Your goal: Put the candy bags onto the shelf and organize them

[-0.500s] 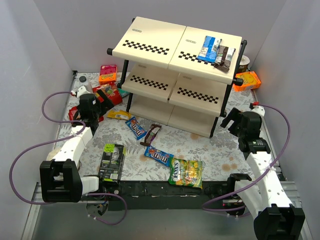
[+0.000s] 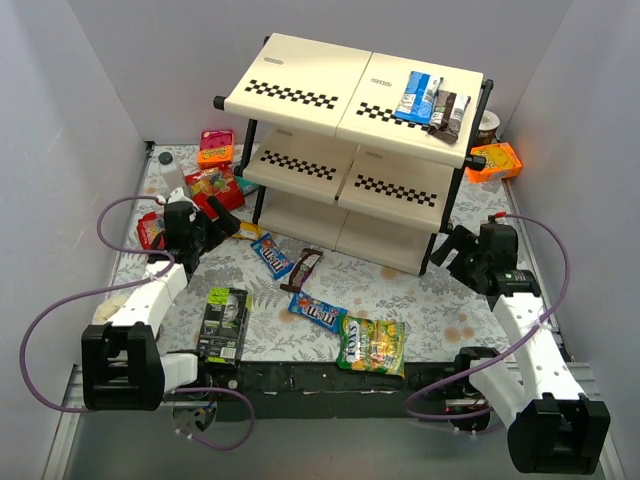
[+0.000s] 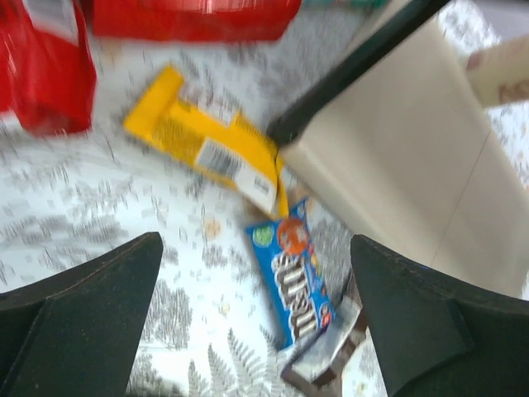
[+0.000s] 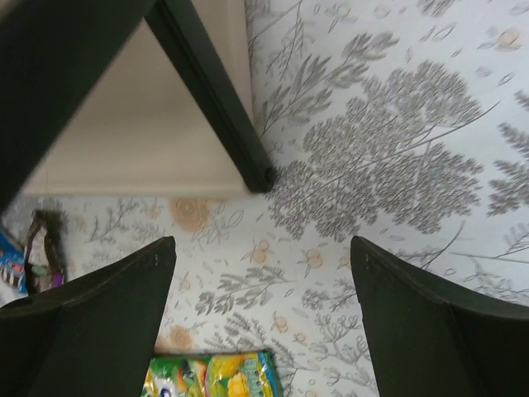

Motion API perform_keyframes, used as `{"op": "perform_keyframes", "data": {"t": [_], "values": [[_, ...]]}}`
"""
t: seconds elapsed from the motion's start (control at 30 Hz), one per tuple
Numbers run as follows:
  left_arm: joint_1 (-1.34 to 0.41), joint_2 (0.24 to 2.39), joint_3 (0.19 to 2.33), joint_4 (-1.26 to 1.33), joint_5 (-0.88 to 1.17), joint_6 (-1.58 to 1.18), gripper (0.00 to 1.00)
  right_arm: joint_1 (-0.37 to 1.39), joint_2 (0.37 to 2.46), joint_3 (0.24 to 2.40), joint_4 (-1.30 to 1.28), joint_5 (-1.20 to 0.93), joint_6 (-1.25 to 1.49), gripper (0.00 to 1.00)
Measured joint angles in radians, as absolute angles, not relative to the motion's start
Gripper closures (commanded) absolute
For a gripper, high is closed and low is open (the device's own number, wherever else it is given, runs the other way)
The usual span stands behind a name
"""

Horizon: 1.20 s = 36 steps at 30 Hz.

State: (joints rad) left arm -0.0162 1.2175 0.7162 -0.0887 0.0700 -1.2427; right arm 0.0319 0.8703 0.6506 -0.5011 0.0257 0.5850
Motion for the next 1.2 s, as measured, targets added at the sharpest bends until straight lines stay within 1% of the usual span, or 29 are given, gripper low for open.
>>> {"op": "perform_keyframes", "data": {"t": [0.13,0.43,0.63,0.67,0.77,0.9,0.93,1.0,1.03,1.13,1.2], "values": [[-0.023,1.187,0.647,-0.109,0.127,-1.275,0.02,0.030,0.863,0.589,-0.530,-0.113,0.601,0.07],[-0.080,1.137,0.640,-0.145,0.189,-1.282,0.02,0.067,0.934,0.511,-0.645,-0.373,0.470,0.10],[-0.080,1.126,0.640,-0.187,0.224,-1.310,0.02,0.121,0.952,0.401,-0.639,-0.512,0.440,0.16],[-0.081,1.124,0.640,-0.192,0.235,-1.317,0.02,0.134,0.959,0.389,-0.633,-0.537,0.443,0.18],[-0.084,1.115,0.640,-0.201,0.276,-1.330,0.02,0.181,0.976,0.373,-0.600,-0.584,0.442,0.23],[-0.110,1.109,0.640,-0.203,0.354,-1.333,0.02,0.234,1.005,0.357,-0.564,-0.629,0.450,0.25],[-0.127,1.109,0.640,-0.204,0.375,-1.332,0.02,0.245,1.008,0.357,-0.558,-0.631,0.452,0.27],[-0.168,1.109,0.640,-0.204,0.419,-1.332,0.02,0.259,1.008,0.357,-0.553,-0.622,0.459,0.41],[-0.187,1.109,0.640,-0.206,0.436,-1.332,0.02,0.263,1.008,0.355,-0.550,-0.613,0.462,0.46],[-0.266,1.108,0.640,-0.223,0.489,-1.333,0.03,0.270,1.008,0.342,-0.548,-0.584,0.476,0.54],[-0.325,1.100,0.638,-0.235,0.506,-1.337,0.04,0.272,1.013,0.336,-0.546,-0.574,0.487,0.65]]}}
